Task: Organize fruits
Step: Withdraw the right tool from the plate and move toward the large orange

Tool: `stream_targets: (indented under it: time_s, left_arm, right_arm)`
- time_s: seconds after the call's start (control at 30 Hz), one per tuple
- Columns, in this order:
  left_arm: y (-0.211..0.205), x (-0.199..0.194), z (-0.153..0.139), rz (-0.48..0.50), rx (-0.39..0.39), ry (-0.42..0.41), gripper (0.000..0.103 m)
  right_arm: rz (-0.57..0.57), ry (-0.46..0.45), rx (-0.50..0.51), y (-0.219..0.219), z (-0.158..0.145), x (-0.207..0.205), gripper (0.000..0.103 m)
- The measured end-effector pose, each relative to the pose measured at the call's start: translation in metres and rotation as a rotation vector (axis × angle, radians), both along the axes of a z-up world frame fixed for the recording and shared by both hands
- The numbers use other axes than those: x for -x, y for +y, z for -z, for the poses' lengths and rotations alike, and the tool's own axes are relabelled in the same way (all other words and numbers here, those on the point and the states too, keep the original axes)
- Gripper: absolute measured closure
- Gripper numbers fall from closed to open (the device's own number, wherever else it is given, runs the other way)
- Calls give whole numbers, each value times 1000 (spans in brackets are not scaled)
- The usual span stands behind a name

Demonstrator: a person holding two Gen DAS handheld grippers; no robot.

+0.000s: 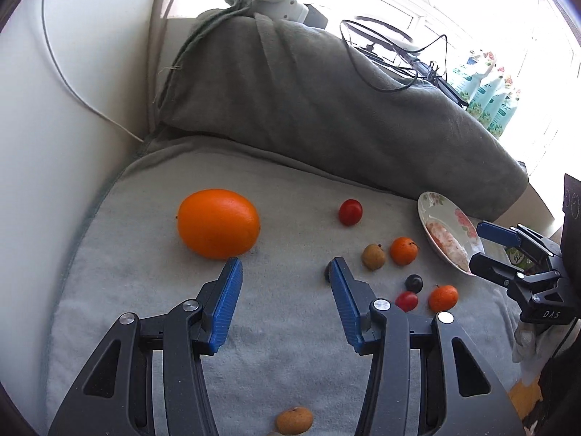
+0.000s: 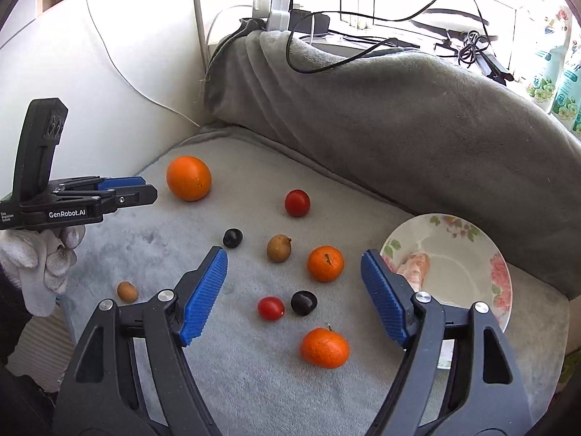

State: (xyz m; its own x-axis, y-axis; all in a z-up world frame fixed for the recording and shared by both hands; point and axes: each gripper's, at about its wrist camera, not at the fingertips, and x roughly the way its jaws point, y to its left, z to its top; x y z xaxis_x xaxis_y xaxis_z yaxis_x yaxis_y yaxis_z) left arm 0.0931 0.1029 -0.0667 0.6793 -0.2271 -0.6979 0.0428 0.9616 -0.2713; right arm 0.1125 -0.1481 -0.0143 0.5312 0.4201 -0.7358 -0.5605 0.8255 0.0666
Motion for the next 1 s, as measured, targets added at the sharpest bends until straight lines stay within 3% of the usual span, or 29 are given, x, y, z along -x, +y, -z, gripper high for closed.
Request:
stream_targets:
  time_s: [0.13, 0.33, 0.53, 1.0]
  left_arm:
    - [15, 6, 3, -43, -27, -11, 42]
    - [35, 5, 10, -65, -26, -20, 36]
    - [39, -1, 22, -52, -44, -11, 36]
    - [50, -27, 40, -29, 39, 12, 36]
  right_arm:
    - [-22, 23, -21, 17, 4, -15, 14]
    - [-50, 99, -79, 45, 10, -37, 12]
    - [-73, 144, -111, 71, 14, -54, 12]
    - [-129, 281, -163, 123, 35, -84, 12]
